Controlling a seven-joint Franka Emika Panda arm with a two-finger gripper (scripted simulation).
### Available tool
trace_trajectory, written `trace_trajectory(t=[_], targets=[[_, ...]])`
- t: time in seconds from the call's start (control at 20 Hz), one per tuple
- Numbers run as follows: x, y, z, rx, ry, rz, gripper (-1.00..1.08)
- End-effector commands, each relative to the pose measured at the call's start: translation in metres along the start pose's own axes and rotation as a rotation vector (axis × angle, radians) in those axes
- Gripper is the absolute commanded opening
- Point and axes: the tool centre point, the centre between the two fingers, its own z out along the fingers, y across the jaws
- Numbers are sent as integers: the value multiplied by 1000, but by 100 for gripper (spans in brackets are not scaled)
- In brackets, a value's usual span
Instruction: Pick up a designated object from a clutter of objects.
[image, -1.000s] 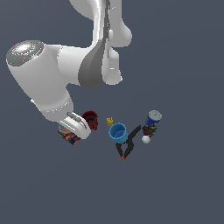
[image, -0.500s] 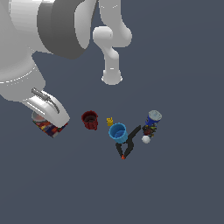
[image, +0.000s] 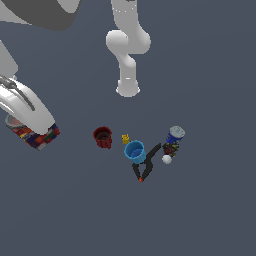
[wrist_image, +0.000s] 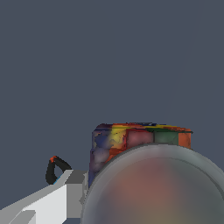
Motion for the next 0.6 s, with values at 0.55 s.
trace_trajectory(t=[0.55], targets=[[10,5,-25,1,3,-1,-100]])
